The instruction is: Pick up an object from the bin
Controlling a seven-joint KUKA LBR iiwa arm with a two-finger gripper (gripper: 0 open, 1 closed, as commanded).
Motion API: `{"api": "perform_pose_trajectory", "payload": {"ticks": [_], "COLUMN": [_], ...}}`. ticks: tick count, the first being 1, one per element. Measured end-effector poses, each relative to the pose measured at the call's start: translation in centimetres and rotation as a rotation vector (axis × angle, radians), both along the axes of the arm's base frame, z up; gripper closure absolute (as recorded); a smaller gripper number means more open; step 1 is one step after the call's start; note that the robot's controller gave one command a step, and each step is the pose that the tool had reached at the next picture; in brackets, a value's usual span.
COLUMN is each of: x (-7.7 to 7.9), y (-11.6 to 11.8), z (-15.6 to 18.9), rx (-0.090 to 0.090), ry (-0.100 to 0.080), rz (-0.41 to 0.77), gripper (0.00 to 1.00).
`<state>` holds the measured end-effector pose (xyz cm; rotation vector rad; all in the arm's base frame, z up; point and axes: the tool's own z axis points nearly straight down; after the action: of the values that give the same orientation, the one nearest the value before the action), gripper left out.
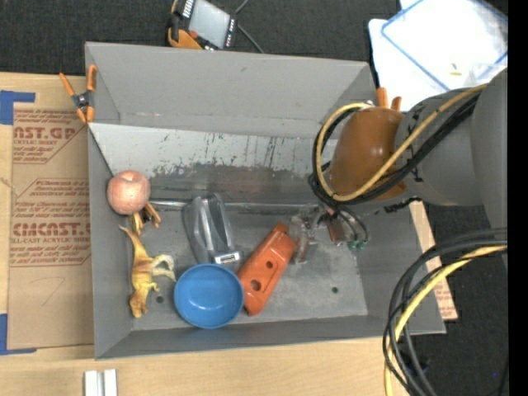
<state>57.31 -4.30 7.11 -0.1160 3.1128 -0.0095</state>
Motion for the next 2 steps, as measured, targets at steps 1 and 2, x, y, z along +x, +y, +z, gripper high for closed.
{"api": "perform_pose_trajectory", "payload": {"ticks": [1, 2], "x": [0.0, 1.6], "y": [0.0, 0.1], "z": [0.0, 0.0], "rx": [0.000, -0.005], "ry": [0.000, -0.004], "rz": [0.000, 0.188], "gripper": [1.00, 0.00]}}
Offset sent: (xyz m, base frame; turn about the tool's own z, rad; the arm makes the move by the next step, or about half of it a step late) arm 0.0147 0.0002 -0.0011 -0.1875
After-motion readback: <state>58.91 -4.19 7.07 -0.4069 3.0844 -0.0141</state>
